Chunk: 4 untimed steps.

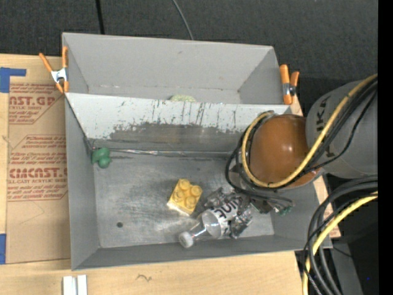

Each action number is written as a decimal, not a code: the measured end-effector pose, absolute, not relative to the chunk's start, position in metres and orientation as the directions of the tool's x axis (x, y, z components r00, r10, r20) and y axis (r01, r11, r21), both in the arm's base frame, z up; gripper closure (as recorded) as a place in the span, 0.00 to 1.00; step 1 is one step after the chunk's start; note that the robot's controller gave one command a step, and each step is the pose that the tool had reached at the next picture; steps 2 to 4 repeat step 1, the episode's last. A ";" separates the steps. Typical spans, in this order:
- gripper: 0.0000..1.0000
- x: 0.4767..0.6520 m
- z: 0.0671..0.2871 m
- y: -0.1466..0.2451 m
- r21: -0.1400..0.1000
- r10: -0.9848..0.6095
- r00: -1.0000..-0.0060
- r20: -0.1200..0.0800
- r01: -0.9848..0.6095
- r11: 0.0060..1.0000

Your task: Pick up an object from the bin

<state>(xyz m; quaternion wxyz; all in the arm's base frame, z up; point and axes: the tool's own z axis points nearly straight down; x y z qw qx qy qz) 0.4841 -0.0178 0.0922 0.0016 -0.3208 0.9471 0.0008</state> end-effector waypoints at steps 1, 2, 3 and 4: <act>1.00 0.483 0.111 -0.018 0.002 -0.610 -0.793 0.000 -0.610 0.793; 1.00 0.483 0.111 -0.018 0.002 -0.610 -0.793 0.000 -0.610 0.793; 1.00 0.483 0.111 -0.018 0.002 -0.610 -0.793 0.000 -0.610 0.793; 1.00 0.483 0.111 -0.018 0.002 -0.610 -0.793 0.000 -0.610 0.793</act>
Offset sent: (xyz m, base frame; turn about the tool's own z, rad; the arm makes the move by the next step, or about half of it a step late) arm 0.0001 0.0000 0.0007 0.0000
